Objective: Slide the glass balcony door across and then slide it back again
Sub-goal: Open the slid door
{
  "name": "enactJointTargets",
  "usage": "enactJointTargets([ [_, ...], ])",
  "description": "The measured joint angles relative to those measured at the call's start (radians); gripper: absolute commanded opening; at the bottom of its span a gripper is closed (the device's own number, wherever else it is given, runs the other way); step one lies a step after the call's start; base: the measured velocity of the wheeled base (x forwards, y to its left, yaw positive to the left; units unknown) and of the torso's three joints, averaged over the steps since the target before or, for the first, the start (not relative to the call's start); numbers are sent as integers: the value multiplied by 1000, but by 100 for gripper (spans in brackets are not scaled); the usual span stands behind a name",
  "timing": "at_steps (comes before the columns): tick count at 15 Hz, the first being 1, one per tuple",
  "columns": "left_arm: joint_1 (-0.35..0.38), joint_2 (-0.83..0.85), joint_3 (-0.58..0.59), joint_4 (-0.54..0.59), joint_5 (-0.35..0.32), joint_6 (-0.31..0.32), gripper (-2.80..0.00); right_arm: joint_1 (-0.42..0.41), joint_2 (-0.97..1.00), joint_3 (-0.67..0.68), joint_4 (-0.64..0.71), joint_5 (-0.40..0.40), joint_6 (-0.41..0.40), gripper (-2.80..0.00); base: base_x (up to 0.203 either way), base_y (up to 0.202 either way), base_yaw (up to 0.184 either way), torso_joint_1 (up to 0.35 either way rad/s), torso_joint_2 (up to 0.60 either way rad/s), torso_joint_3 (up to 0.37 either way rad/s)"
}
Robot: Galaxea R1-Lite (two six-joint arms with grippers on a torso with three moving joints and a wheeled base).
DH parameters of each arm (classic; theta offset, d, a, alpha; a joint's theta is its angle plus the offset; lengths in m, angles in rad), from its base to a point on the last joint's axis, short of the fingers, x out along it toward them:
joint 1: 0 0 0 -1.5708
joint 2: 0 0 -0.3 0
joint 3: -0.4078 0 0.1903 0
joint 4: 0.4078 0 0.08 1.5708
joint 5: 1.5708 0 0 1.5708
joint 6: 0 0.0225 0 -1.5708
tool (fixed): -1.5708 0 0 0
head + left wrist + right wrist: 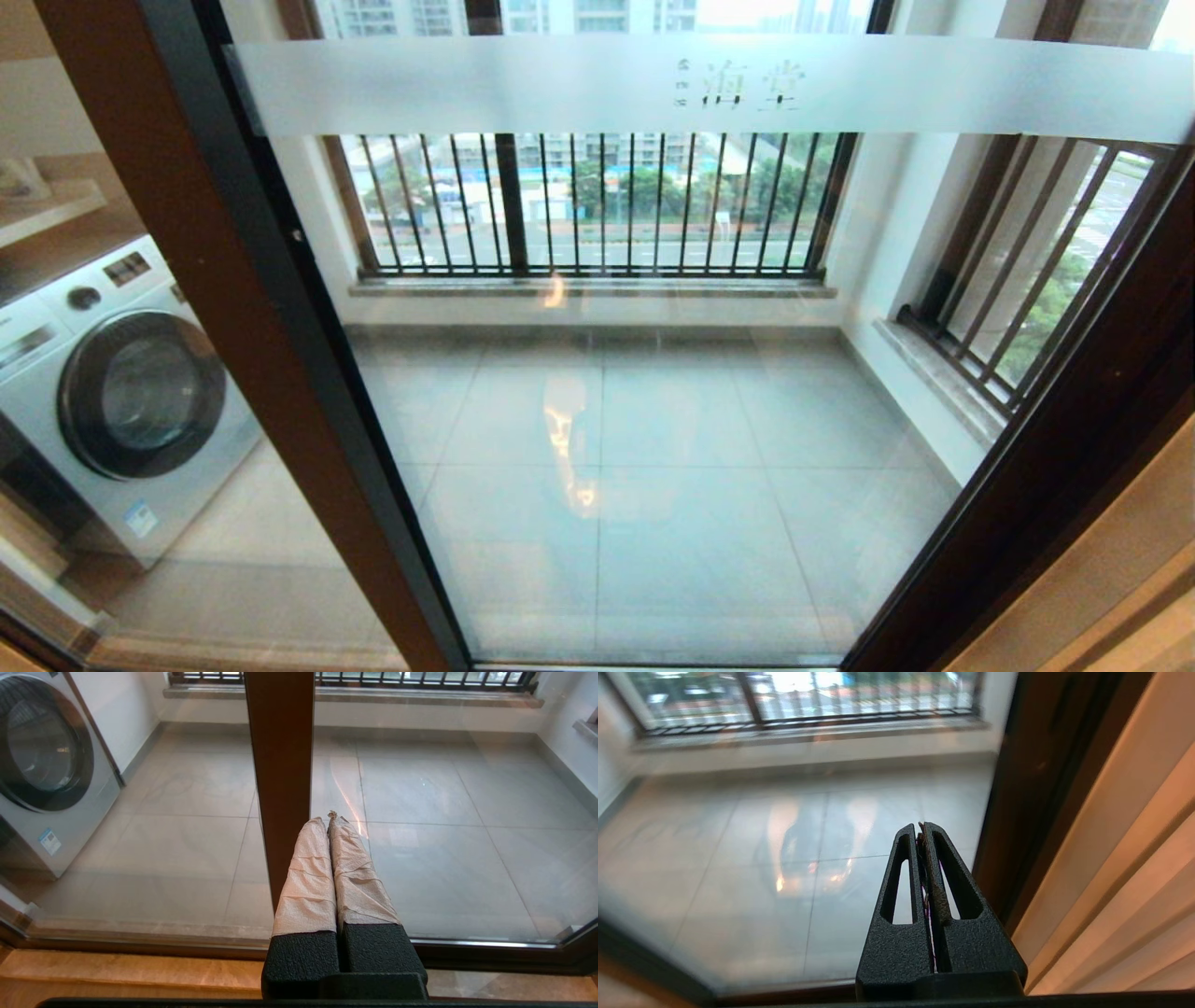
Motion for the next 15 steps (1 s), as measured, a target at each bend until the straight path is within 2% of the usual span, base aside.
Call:
enactJointTargets([
  [3,0,0,0,0,0,0,-280,-84,238,-187,16,-24,29,-280,0,0,0,0,0,0],
  [5,0,0,0,0,0,0,-280,-199,358,-303,82,43,33,-280,0,0,0,0,0,0],
  [8,0,0,0,0,0,0,-280,-428,494,-447,202,278,0,-280,0,0,0,0,0,0],
  [10,0,0,0,0,0,0,-280,-574,574,-525,296,476,-69,-280,0,0,0,0,0,0],
  [12,0,0,0,0,0,0,-280,-663,625,-548,368,635,-147,-280,0,0,0,0,0,0],
  [13,0,0,0,0,0,0,-280,-687,650,-551,378,674,-171,-280,0,0,0,0,0,0],
  [15,0,0,0,0,0,0,-280,-722,703,-560,373,684,-196,-280,0,0,0,0,0,0],
])
